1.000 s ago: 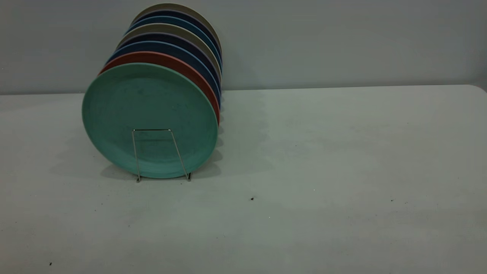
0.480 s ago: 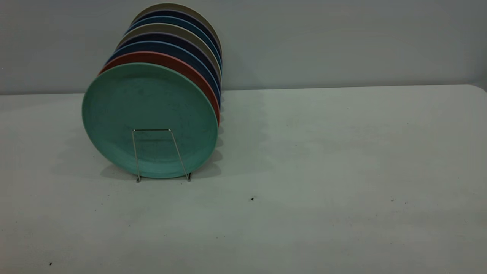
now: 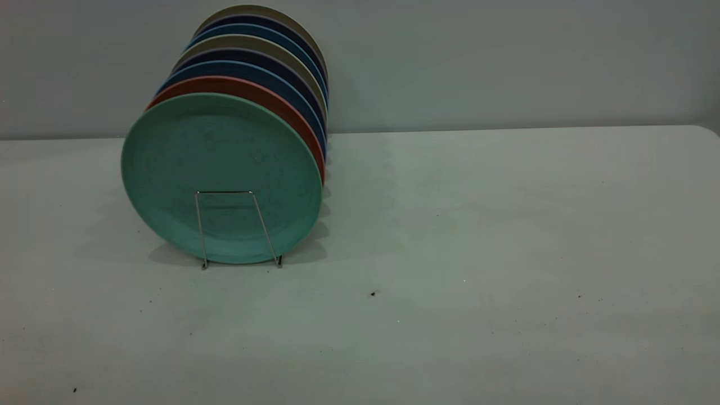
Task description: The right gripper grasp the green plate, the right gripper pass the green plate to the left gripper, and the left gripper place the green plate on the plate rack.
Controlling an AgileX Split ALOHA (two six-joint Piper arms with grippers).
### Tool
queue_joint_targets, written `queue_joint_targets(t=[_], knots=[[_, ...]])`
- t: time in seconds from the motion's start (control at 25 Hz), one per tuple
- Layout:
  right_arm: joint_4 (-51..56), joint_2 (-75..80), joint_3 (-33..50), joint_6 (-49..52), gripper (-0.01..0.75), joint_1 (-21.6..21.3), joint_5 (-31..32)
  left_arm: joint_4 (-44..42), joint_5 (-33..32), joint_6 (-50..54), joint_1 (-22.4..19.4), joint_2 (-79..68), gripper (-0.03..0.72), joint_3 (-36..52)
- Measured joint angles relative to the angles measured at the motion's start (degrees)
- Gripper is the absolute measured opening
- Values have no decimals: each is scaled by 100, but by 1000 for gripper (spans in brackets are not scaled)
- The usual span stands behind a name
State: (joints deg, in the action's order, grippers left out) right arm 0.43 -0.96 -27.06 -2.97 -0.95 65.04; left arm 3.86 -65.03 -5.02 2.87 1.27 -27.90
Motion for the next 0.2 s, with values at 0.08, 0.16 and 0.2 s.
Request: queue_joint_targets(t=[0.08,0.16,0.2], knots=[[13,0,0,0,554,41,0,0,0,0,0,0,522,0],[13,0,0,0,554,40,4,0,0,0,0,0,522,0],[13,0,0,0,554,40,4,0,0,0,0,0,522,0]])
